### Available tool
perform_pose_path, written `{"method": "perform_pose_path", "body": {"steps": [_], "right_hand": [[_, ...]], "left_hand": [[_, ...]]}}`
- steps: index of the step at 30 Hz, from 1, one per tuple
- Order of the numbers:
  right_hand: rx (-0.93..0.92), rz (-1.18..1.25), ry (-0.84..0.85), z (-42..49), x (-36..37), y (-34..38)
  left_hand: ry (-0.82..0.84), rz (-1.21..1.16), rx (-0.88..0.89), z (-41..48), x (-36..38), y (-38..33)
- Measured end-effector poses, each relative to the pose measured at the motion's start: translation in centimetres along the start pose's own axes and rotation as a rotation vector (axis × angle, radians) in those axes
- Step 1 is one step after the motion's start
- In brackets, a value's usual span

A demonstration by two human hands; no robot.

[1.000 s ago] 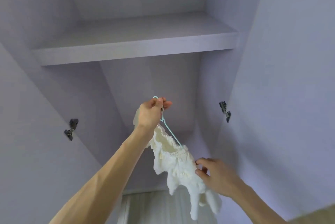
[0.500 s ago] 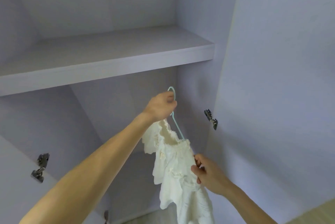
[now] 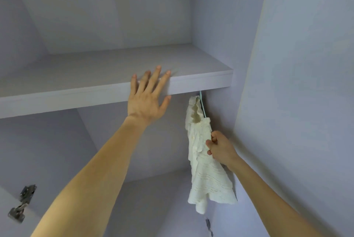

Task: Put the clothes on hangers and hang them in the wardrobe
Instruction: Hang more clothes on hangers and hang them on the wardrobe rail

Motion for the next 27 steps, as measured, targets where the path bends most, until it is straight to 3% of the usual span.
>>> {"method": "perform_pose_path", "body": {"steps": [8, 12, 22, 27], "right_hand": [[0.025, -0.175, -0.201, 10.1, -2.6, 1.7], [0.057, -0.281, -0.194, 13.0, -1.6, 1.5], [0.114, -0.396, -0.180, 13.4, 1.9, -2.6], [0.196, -0.311, -0.230, 11.9, 1.4, -3.3]], "left_hand": [[-0.244, 0.039, -0.050, 0.5, 1.1, 0.1], [-0.334, 0.092, -0.048, 0.6, 1.3, 0.3], [-0.387, 0.140, -0.059, 0.5, 1.5, 0.2], [-0.379, 0.137, -0.068, 0.5, 1.4, 0.1]]}}
Point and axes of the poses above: each hand's wrist, its own z-axis towards the middle knuckle, its own x-axis out of the palm, y = z × x, the point moved 9 cm from there along z, towards the middle knuckle, and after that the axes turned 1 degree about -z, right-handed, at the moved point
